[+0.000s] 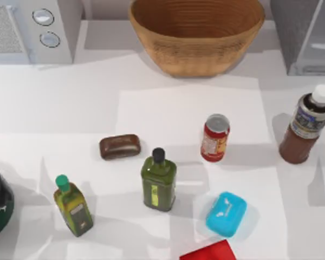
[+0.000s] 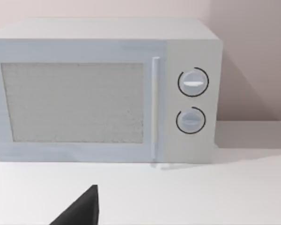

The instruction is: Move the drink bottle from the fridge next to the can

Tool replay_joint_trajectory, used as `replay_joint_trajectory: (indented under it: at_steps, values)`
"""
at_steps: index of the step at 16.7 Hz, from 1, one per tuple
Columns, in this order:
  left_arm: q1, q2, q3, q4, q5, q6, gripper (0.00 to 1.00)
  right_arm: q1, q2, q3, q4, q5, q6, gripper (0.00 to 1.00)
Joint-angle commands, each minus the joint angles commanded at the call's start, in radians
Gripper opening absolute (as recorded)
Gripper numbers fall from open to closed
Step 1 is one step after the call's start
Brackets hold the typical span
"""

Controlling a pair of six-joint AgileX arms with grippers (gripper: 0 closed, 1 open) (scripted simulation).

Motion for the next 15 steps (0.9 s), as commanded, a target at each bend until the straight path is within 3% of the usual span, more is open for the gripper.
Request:
replay_joint_trajectory:
  at_steps: [15]
  values:
    - [0.000, 0.000, 0.000, 0.000, 0.000, 0.000, 1.00, -0.004, -0.638, 0.524, -1.226, -0.003, -0.008, 1.00]
